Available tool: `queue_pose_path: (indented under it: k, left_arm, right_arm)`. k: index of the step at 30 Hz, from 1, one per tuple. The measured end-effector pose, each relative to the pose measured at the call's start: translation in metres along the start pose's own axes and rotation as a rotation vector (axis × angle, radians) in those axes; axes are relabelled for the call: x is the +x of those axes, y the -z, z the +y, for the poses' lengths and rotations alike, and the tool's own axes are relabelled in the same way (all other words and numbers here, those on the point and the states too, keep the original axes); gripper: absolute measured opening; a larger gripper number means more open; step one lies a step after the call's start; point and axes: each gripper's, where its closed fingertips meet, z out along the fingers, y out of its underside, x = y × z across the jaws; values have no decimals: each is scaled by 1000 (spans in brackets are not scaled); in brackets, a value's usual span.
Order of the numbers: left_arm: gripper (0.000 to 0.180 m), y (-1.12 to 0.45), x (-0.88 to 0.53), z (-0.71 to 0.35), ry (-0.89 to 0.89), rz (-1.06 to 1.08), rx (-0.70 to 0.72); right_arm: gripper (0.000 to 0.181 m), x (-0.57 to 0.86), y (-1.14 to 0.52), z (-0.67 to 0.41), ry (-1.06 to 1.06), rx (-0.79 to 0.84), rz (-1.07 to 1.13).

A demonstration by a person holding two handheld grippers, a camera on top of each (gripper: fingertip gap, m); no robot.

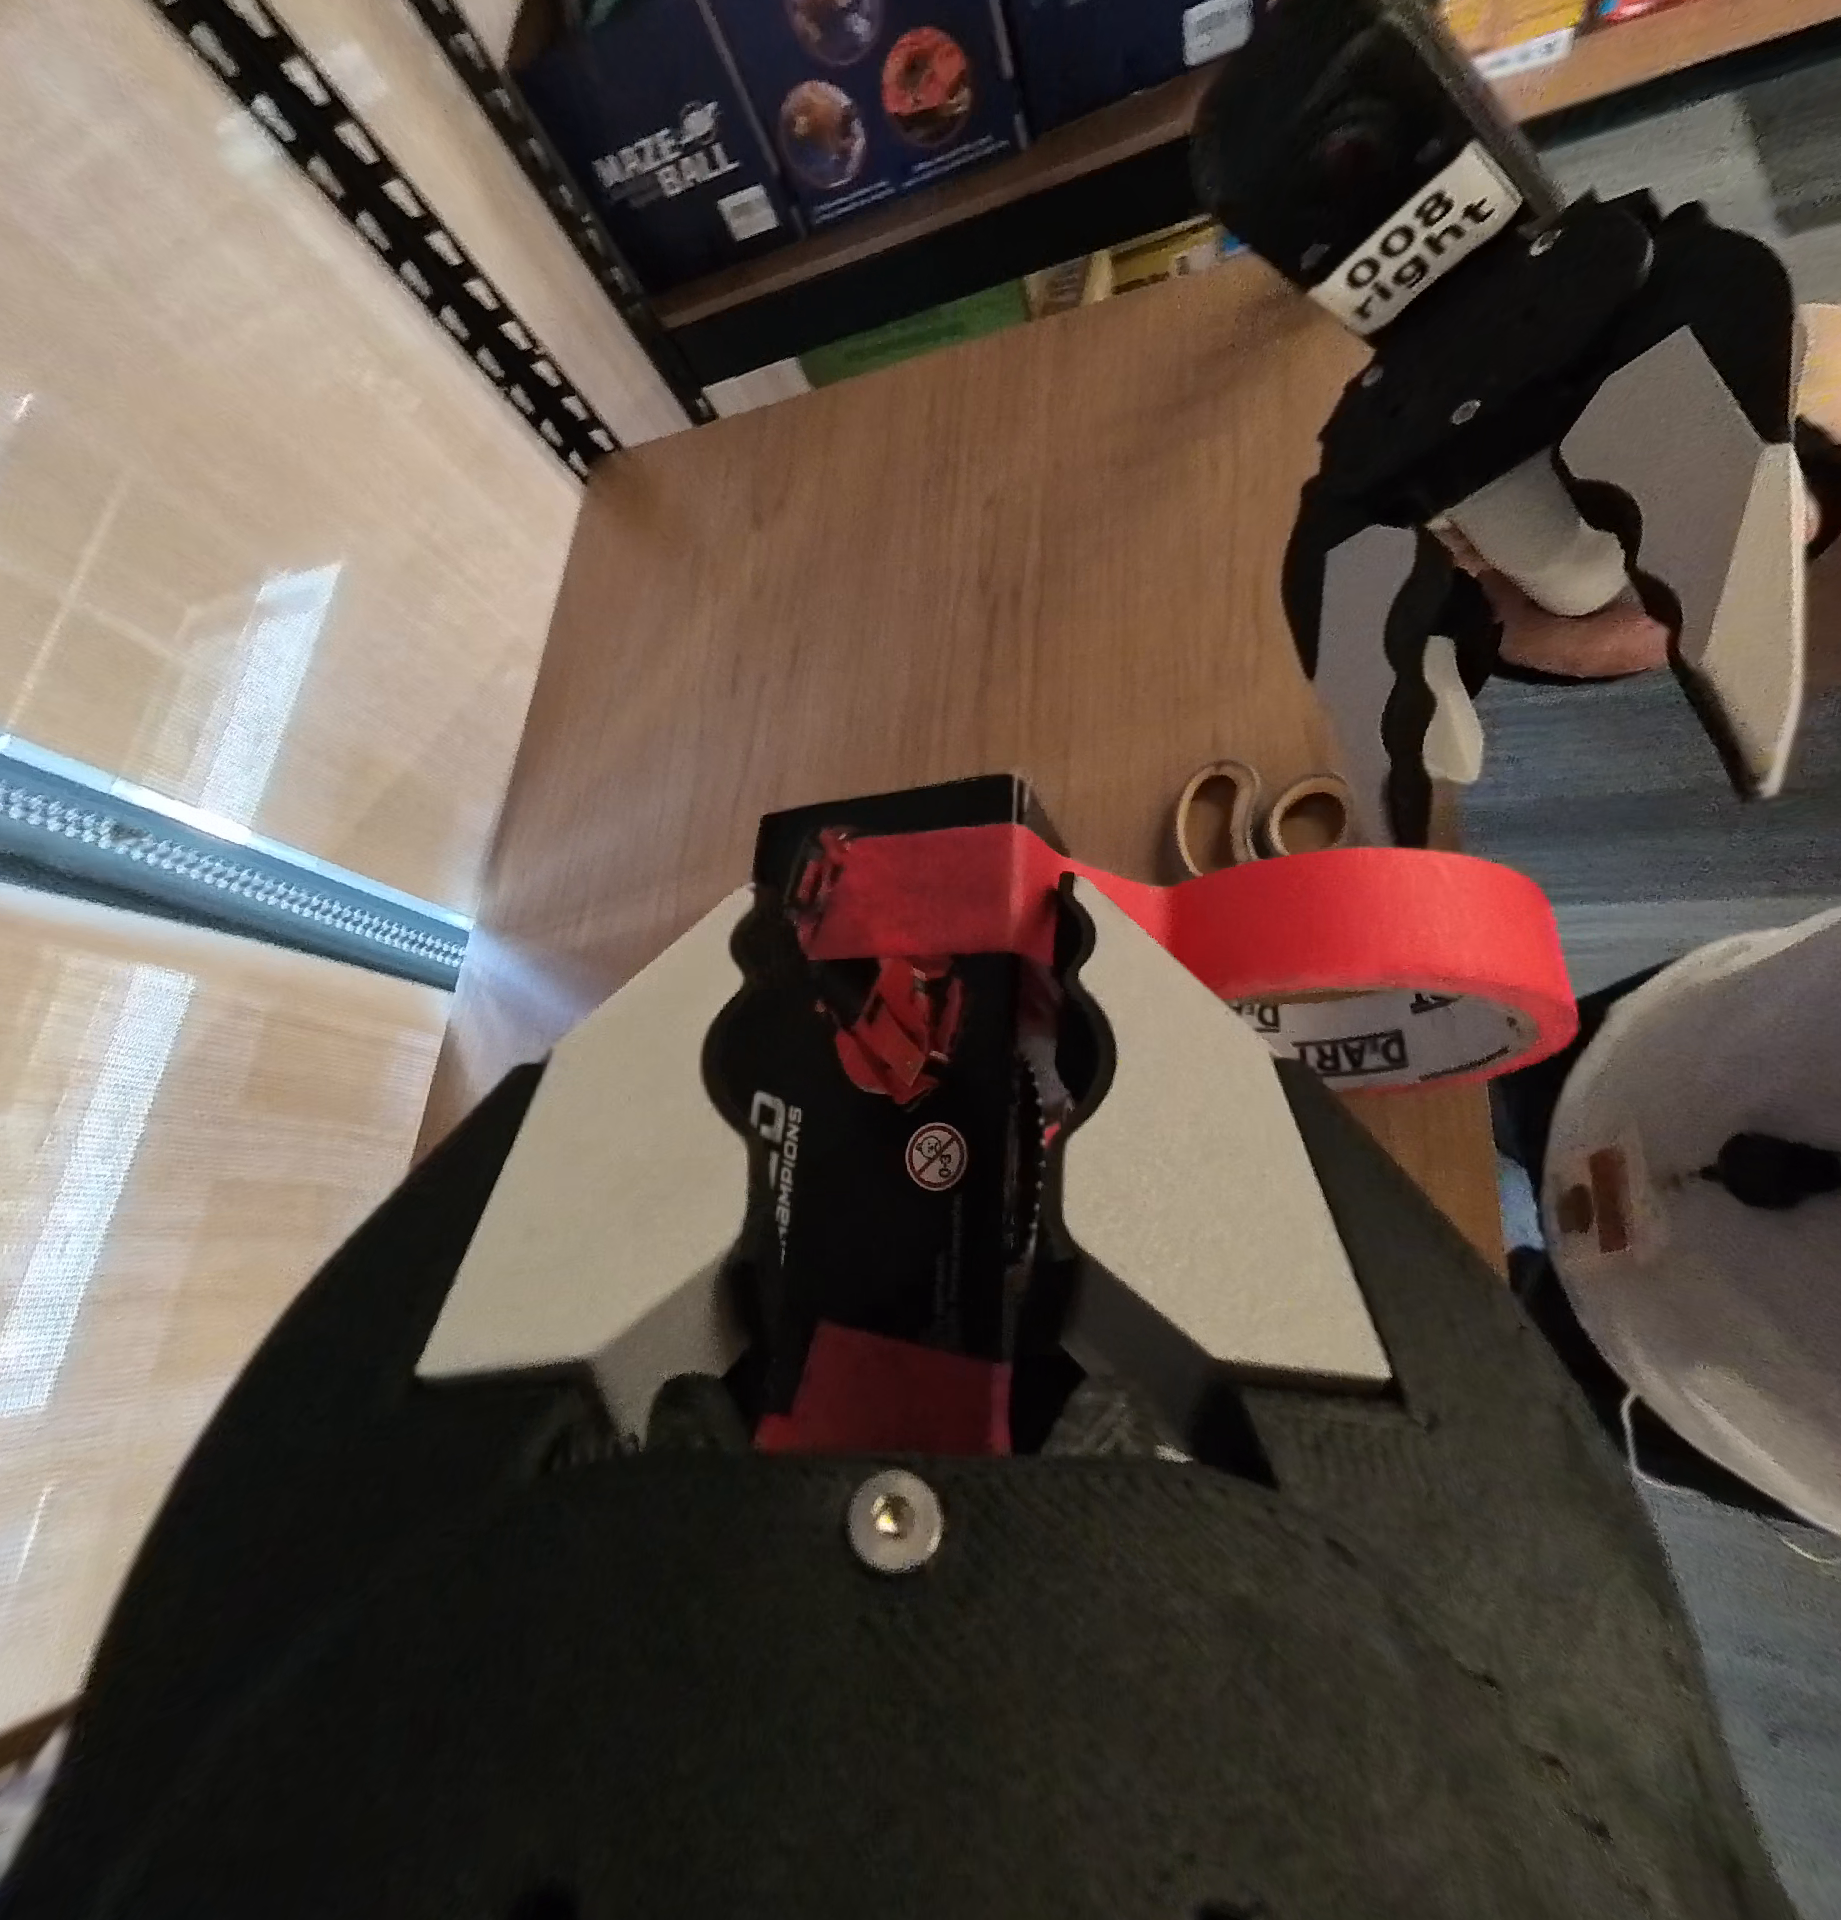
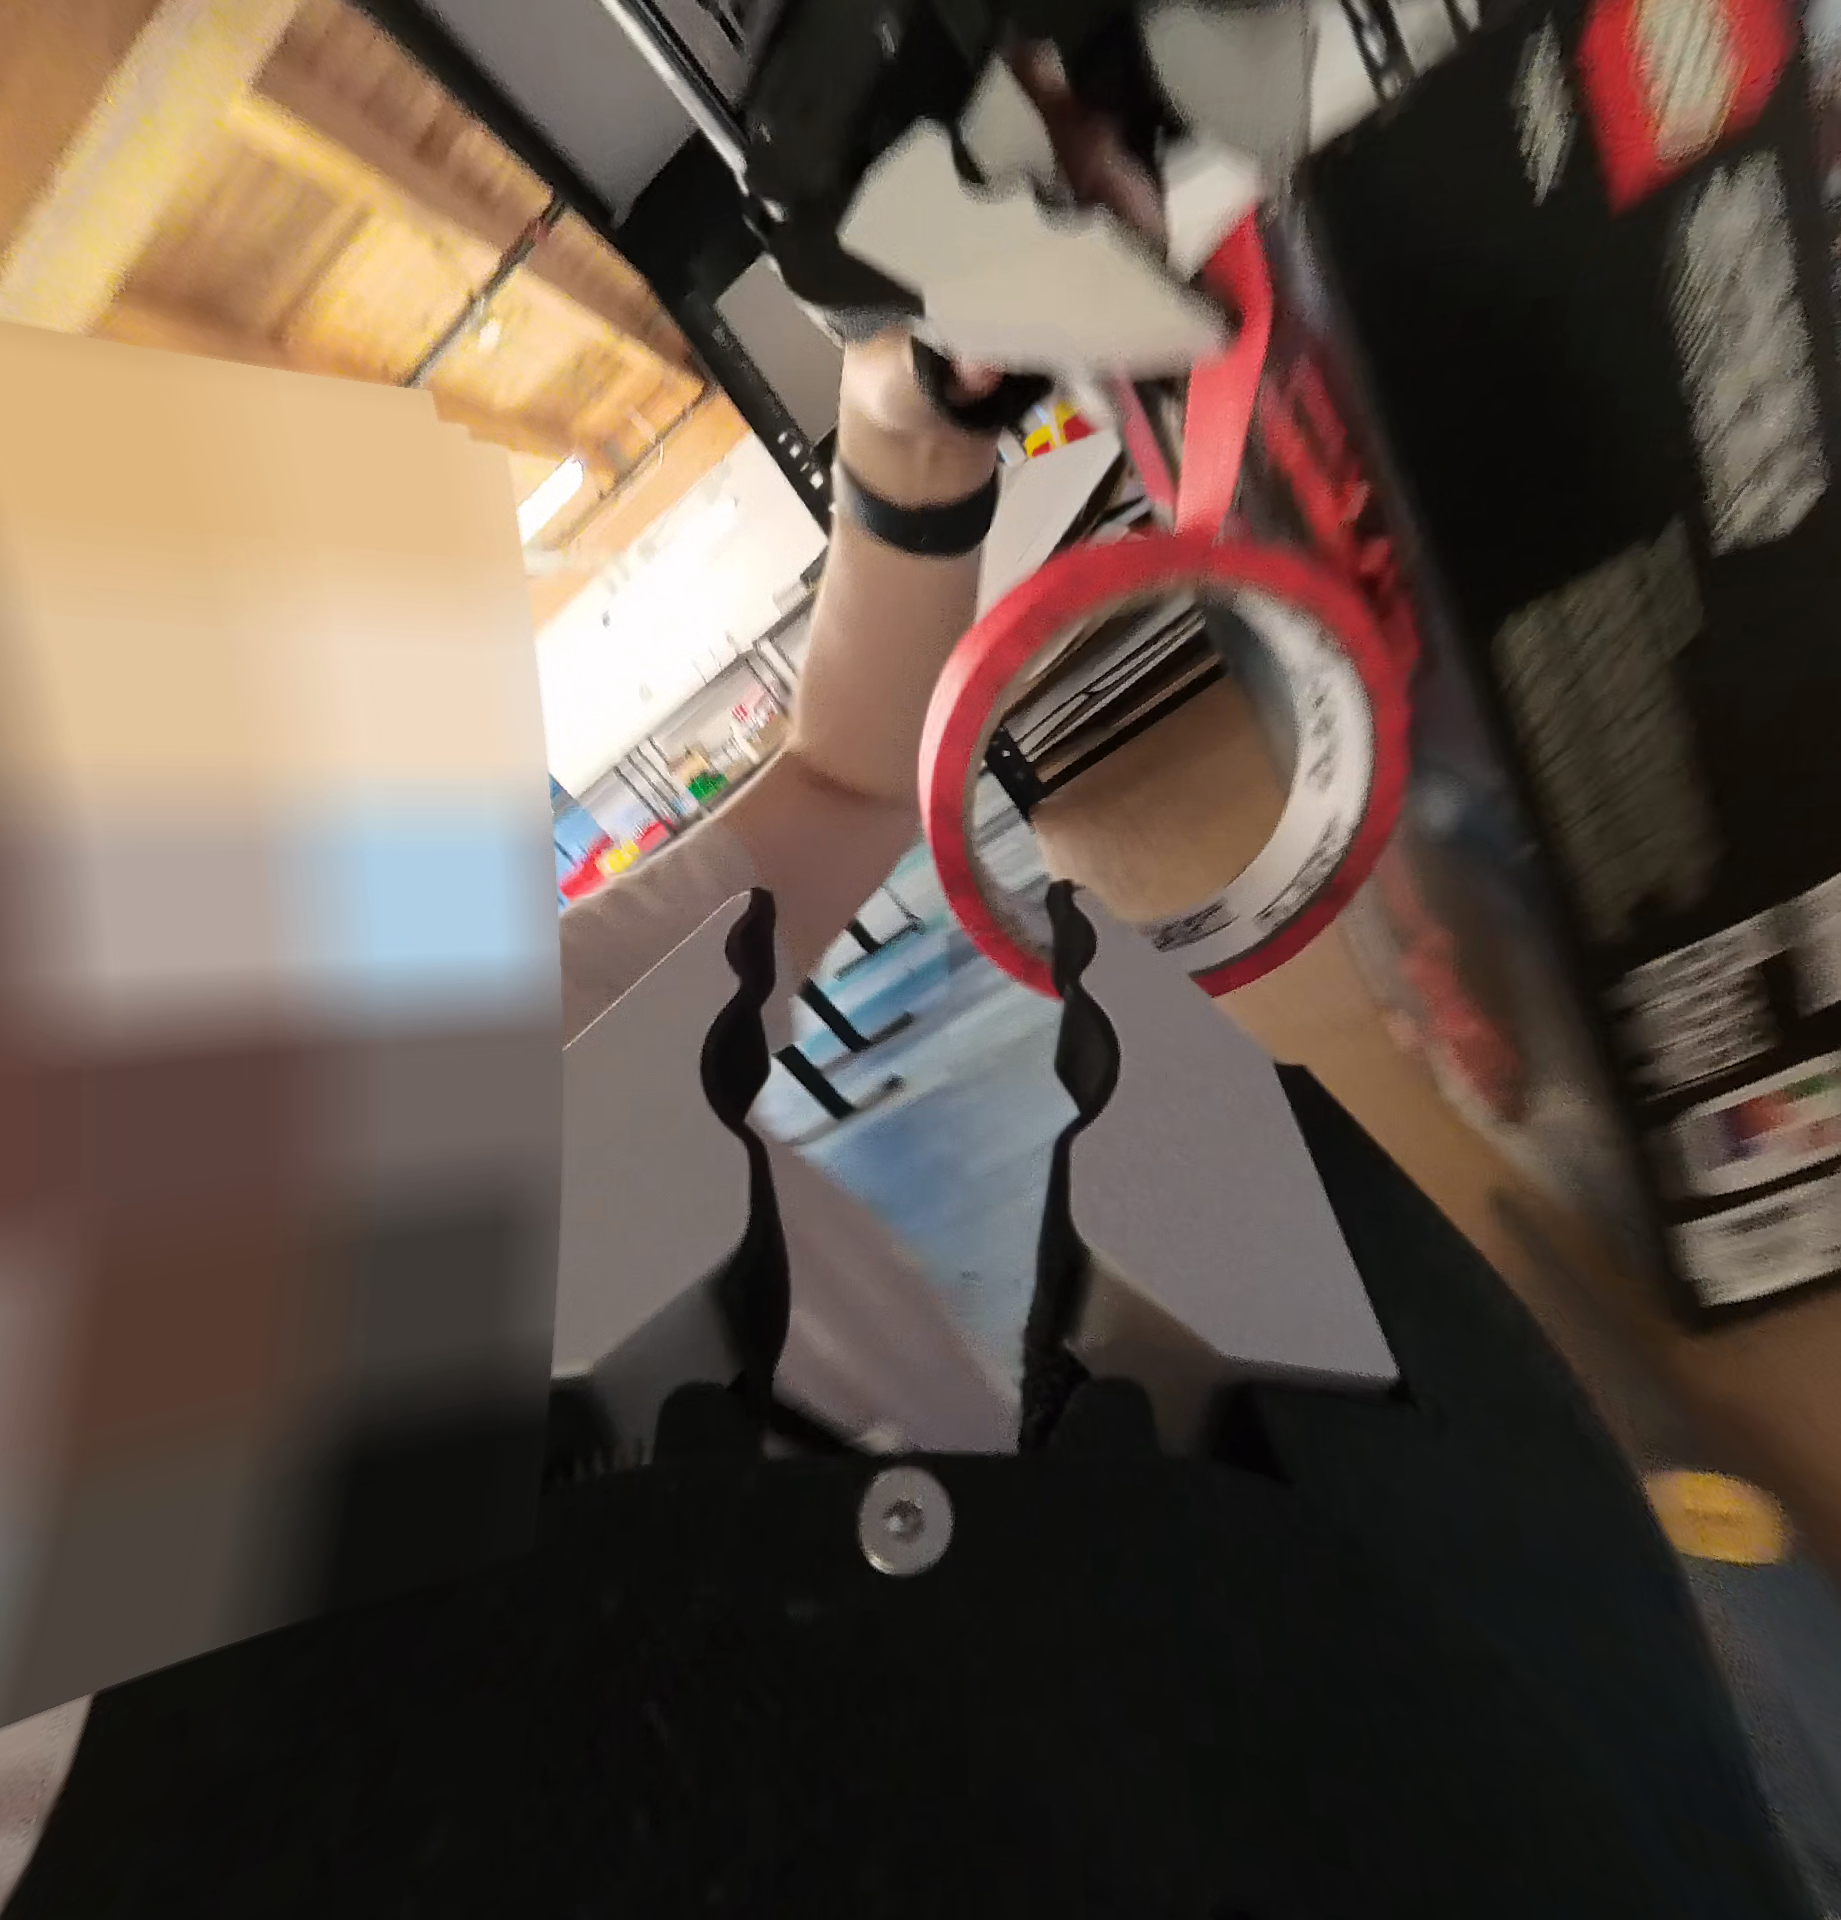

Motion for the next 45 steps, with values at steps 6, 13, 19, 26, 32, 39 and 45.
queue_pose_path:
  k: [6,13,19,26,32,39,45]
  left_arm:
    - [60,12,-8,-1,97,-120,2]
    - [63,56,-14,-7,301,-318,123]
    - [59,108,22,20,466,-612,294]
    - [53,55,159,92,790,-757,546]
    - [29,-24,220,125,1098,-719,698]
    - [26,-98,243,133,1298,-554,666]
    - [52,-95,234,115,1403,-324,928]
  right_arm:
    - [50,30,16,3,125,-123,23]
    - [48,63,28,21,249,-263,25]
    - [46,114,87,42,532,-496,248]
    - [44,158,117,125,551,-856,337]
    - [23,142,96,146,582,-863,233]
    - [23,103,78,162,953,-834,144]
    - [22,68,78,155,1208,-698,58]
